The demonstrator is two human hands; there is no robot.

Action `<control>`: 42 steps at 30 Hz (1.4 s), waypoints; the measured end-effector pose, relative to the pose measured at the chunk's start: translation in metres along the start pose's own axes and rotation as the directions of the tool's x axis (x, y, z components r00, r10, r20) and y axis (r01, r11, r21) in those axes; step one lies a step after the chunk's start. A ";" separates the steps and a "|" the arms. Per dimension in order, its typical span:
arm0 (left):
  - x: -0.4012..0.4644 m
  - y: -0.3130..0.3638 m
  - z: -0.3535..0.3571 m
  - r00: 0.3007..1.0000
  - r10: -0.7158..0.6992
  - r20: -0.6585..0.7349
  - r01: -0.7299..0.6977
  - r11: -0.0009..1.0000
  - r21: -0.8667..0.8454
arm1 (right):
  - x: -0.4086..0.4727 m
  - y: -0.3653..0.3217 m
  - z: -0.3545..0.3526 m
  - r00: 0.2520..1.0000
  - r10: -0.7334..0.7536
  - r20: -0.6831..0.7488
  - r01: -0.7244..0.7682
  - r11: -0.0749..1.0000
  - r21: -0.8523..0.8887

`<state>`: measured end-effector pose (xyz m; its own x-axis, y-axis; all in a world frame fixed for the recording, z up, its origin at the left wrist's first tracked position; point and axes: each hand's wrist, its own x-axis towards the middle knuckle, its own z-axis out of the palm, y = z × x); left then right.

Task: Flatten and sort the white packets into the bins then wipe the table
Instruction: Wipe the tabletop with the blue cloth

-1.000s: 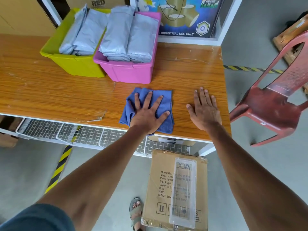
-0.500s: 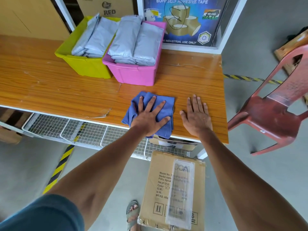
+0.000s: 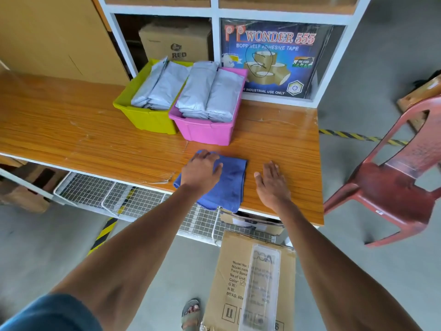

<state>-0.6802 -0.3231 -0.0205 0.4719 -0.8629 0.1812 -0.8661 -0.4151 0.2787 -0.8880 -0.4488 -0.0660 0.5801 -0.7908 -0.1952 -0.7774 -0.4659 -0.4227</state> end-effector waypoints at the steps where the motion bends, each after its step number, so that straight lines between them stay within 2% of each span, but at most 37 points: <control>1: 0.003 -0.008 -0.006 0.997 -0.030 -0.075 0.024 0.997 -0.072 | 0.003 -0.012 -0.003 0.999 -0.030 -0.016 0.031 0.998 0.058; 3: 0.015 -0.022 -0.015 0.959 -0.204 -0.197 0.147 0.952 -0.270 | 0.013 -0.039 -0.006 0.994 -0.067 -0.082 0.081 0.980 0.183; 4: 0.023 -0.030 -0.019 0.916 -0.334 -0.221 0.232 0.893 -0.385 | 0.019 -0.053 -0.009 0.992 -0.056 -0.115 0.085 0.961 0.262; 6: 0.043 -0.045 -0.026 0.812 -0.554 -0.184 0.373 0.735 -0.566 | 0.033 -0.085 -0.014 0.989 -0.006 -0.150 0.067 0.914 0.400; 8: 0.061 -0.059 -0.029 0.775 -0.617 -0.136 0.420 0.665 -0.617 | 0.048 -0.112 -0.022 0.983 0.037 -0.179 0.052 0.881 0.471; 10: 0.078 -0.073 -0.032 0.813 -0.553 -0.184 0.358 0.723 -0.591 | 0.064 -0.134 -0.026 0.969 0.037 -0.242 0.087 0.872 0.482; 13: 0.099 -0.092 -0.033 0.908 -0.341 -0.243 0.216 0.879 -0.425 | 0.088 -0.150 -0.022 0.927 -0.072 -0.367 0.208 0.915 0.346; 15: 0.111 -0.103 -0.033 0.952 -0.184 -0.245 0.108 0.950 -0.293 | 0.102 -0.155 -0.015 0.914 -0.105 -0.391 0.221 0.938 0.265; 17: 0.116 -0.113 -0.032 0.962 0.020 -0.274 -0.062 0.987 -0.146 | 0.111 -0.158 -0.008 0.900 -0.124 -0.417 0.204 0.967 0.155; 20: 0.119 -0.129 -0.025 0.937 0.224 -0.267 -0.234 0.972 -0.005 | 0.118 -0.161 0.001 0.808 -0.248 -0.534 0.190 0.968 -0.161; 22: 0.117 -0.135 -0.022 0.931 0.272 -0.243 -0.277 0.961 0.015 | 0.119 -0.159 0.005 0.728 -0.347 -0.591 0.198 0.932 -0.303; 25: 0.121 -0.139 -0.025 0.901 0.319 -0.295 -0.340 0.940 -0.023 | 0.125 -0.159 0.004 0.642 -0.428 -0.636 0.229 0.899 -0.374; 29: 0.129 -0.138 -0.033 0.884 0.348 -0.311 -0.375 0.927 -0.028 | 0.130 -0.156 -0.004 0.659 -0.437 -0.613 0.237 0.893 -0.382; 33: 0.138 -0.137 -0.033 0.871 0.386 -0.303 -0.420 0.906 -0.052 | 0.131 -0.158 -0.012 0.646 -0.484 -0.590 0.313 0.873 -0.373; 37: 0.144 -0.140 -0.029 0.881 0.386 -0.273 -0.415 0.908 -0.056 | 0.126 -0.165 -0.021 0.664 -0.476 -0.577 0.310 0.877 -0.367; 42: 0.136 -0.127 -0.031 0.849 0.435 -0.299 -0.448 0.894 0.028 | 0.113 -0.156 -0.023 0.679 -0.453 -0.578 0.274 0.887 -0.373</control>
<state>-0.5007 -0.3788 -0.0022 0.0735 -0.8273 0.5569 -0.9899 0.0074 0.1417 -0.7072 -0.4747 -0.0014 0.6053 -0.5552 0.5704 -0.6207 -0.7778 -0.0985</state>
